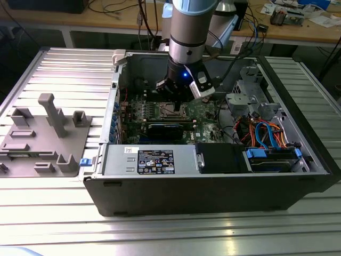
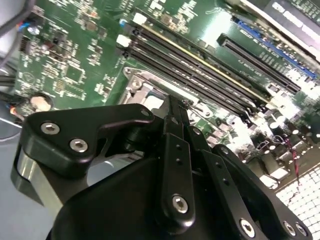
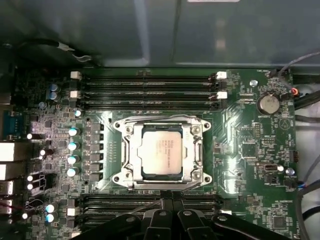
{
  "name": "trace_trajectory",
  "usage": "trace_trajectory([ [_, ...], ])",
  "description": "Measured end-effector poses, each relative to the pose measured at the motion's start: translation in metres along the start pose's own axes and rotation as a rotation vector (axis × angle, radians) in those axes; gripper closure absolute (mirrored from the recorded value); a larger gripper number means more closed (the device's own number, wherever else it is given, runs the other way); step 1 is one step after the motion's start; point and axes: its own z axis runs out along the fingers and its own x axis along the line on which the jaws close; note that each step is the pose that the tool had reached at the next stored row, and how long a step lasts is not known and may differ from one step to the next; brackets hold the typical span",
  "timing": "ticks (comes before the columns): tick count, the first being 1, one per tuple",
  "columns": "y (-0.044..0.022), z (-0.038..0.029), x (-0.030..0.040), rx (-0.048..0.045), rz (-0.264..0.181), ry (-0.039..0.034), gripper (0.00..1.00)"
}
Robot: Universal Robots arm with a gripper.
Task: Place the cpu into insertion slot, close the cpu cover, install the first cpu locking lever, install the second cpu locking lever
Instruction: 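Install the second cpu locking lever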
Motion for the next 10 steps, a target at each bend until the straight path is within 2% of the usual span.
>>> trace_trajectory([
  [6, -0.0067, 0.0024, 0.0053, -0.0005, -0.012, 0.0084, 0.89],
  [9, -0.0103, 0.0082, 0.0171, -0.0021, -0.026, 0.0192, 0.89],
  [10, -0.0161, 0.0146, 0.0259, -0.0089, -0.037, 0.0284, 0.89],
])
